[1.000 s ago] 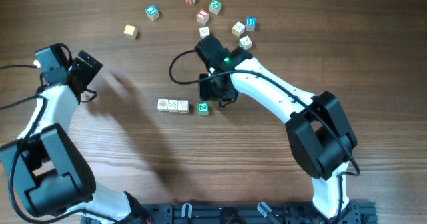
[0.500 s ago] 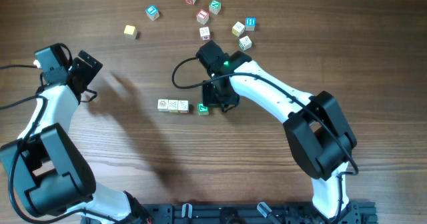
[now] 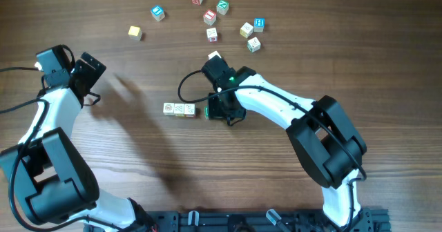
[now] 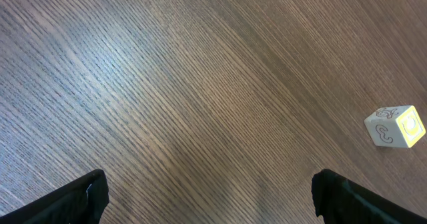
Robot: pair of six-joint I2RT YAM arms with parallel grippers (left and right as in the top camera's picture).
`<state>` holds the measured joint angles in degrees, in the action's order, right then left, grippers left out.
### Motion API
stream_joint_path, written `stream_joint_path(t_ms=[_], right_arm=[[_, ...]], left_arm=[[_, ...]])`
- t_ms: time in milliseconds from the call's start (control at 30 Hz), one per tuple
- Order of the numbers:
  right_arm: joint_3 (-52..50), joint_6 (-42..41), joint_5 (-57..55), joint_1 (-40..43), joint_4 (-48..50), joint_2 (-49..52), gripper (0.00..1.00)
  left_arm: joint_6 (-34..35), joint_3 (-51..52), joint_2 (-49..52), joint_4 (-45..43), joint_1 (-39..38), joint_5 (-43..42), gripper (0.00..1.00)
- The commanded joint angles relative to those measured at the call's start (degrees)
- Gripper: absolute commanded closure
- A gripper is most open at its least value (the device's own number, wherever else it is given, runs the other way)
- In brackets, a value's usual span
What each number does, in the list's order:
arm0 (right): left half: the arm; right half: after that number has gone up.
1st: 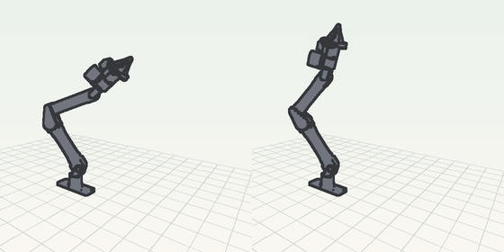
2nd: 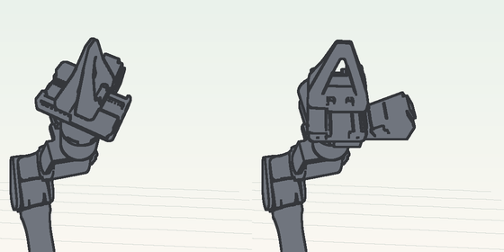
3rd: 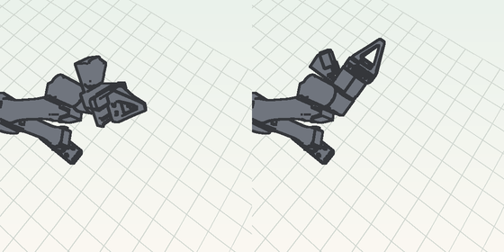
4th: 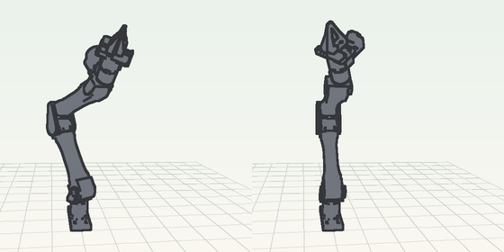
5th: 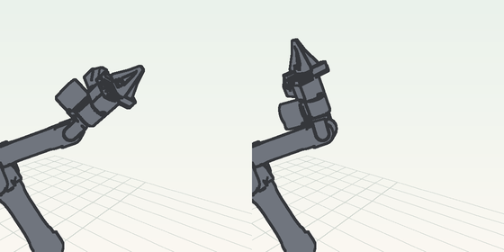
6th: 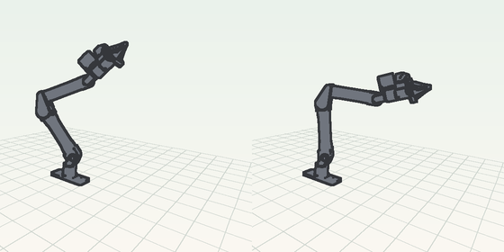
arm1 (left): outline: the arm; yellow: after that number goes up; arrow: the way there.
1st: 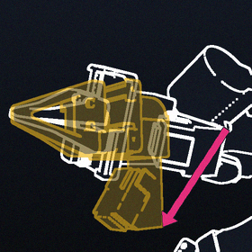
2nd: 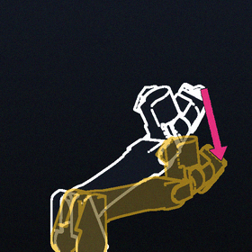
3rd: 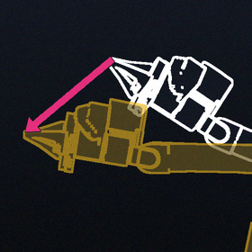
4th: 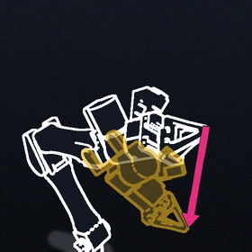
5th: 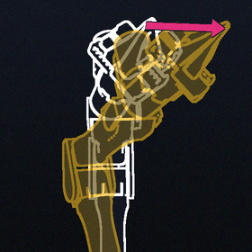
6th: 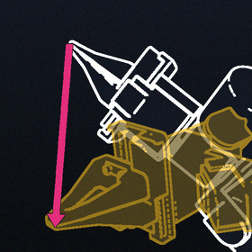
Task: Form a horizontal line
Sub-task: 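Lower the Z block and push it against the row's right end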
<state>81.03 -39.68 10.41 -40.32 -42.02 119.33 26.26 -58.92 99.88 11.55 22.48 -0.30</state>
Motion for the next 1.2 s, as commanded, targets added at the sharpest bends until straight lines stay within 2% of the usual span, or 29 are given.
stream_joint_path(t_ms=[0,233,633,967,1167], right_arm=[[-0.2,-0.8,-0.5,0.0,0.6,-0.6,0.96],[-0.2,-2.8,-0.1,-0.8,-2.6,-0.6,0.96],[-0.2,-2.3,-0.1,-1.0,2.3,-0.6,0.96],[-0.2,-2.2,6.2,-1.4,-6.0,-0.6,0.96],[-0.2,-0.9,5.8,-1.5,-1.8,-0.6,0.89]], left_arm=[[-0.1,-0.5,0.4,-0.2,0.2,0.4,0.0],[-0.1,-0.5,0.4,-0.2,0.2,0.4,0.0],[-0.1,-0.5,0.4,-0.2,0.2,0.4,0.0],[-0.1,-0.5,0.4,-0.2,0.2,0.4,0.0],[-0.1,-0.5,0.4,-0.2,0.2,0.4,0.0]])
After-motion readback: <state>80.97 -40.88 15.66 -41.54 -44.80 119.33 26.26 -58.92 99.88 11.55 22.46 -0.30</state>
